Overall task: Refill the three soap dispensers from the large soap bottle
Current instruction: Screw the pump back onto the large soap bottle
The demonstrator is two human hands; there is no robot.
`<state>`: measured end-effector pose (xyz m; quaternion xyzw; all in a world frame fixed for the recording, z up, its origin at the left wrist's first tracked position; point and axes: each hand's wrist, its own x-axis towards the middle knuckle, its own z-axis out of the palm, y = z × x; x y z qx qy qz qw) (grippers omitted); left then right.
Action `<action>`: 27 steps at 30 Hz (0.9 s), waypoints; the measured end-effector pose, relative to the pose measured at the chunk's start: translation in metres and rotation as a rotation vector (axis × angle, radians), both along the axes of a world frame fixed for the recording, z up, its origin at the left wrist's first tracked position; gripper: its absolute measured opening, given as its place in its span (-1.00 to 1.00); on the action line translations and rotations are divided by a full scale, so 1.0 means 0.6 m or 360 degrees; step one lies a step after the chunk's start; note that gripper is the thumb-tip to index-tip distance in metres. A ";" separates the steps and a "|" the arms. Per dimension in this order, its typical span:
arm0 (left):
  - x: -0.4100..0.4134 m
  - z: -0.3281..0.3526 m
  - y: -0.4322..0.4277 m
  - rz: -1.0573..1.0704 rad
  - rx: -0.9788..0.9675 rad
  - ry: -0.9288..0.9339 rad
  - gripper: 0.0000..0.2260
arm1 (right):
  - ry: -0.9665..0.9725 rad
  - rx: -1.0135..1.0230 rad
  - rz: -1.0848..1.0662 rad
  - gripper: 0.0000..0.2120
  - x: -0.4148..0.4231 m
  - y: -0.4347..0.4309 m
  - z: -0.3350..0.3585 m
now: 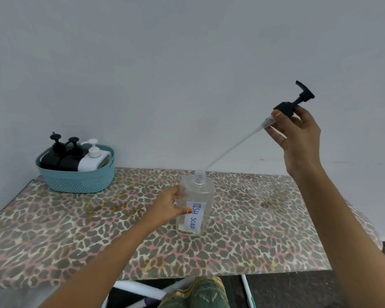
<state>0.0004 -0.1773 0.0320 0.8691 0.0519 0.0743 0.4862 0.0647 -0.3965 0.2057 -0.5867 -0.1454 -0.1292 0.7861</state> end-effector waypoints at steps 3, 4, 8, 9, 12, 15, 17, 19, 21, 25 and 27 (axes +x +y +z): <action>0.000 0.001 0.000 -0.0011 -0.0025 0.0002 -0.53 | -0.0031 -0.0085 0.0022 -0.66 -0.002 0.024 -0.003; 0.001 0.000 0.001 -0.0011 -0.0038 0.0000 -0.53 | -0.0040 -0.0127 0.0030 -0.66 -0.003 0.030 -0.005; 0.001 -0.005 0.002 -0.0013 -0.0083 -0.0012 -0.54 | -0.0096 -0.0407 0.0090 -0.66 -0.006 0.060 -0.027; 0.002 -0.006 0.002 -0.0016 -0.0083 -0.0018 -0.54 | -0.0118 -0.0494 0.0109 -0.65 -0.008 0.069 -0.035; 0.001 -0.006 0.003 -0.0026 -0.0101 -0.0026 -0.52 | -0.0220 -0.0780 0.0151 -0.61 -0.015 0.095 -0.066; 0.001 -0.009 0.004 -0.0027 -0.0130 -0.0035 -0.51 | -0.0291 -0.0997 0.0172 -0.58 -0.024 0.114 -0.107; 0.002 -0.011 0.005 -0.0024 -0.0140 -0.0038 -0.51 | -0.0282 -0.1046 0.0176 -0.57 -0.029 0.121 -0.133; 0.004 -0.013 0.006 -0.0022 -0.0129 -0.0038 -0.50 | -0.0265 -0.1100 0.0171 -0.57 -0.030 0.123 -0.154; 0.005 -0.013 0.007 -0.0022 -0.0121 -0.0038 -0.48 | -0.0241 -0.1163 0.0171 -0.57 -0.031 0.123 -0.172; 0.004 -0.015 0.005 -0.0023 -0.0134 -0.0059 -0.49 | -0.0202 -0.1180 0.0174 -0.60 -0.033 0.124 -0.190; 0.003 -0.015 0.004 -0.0018 -0.0125 -0.0063 -0.50 | -0.0208 -0.1178 0.0165 -0.60 -0.032 0.127 -0.192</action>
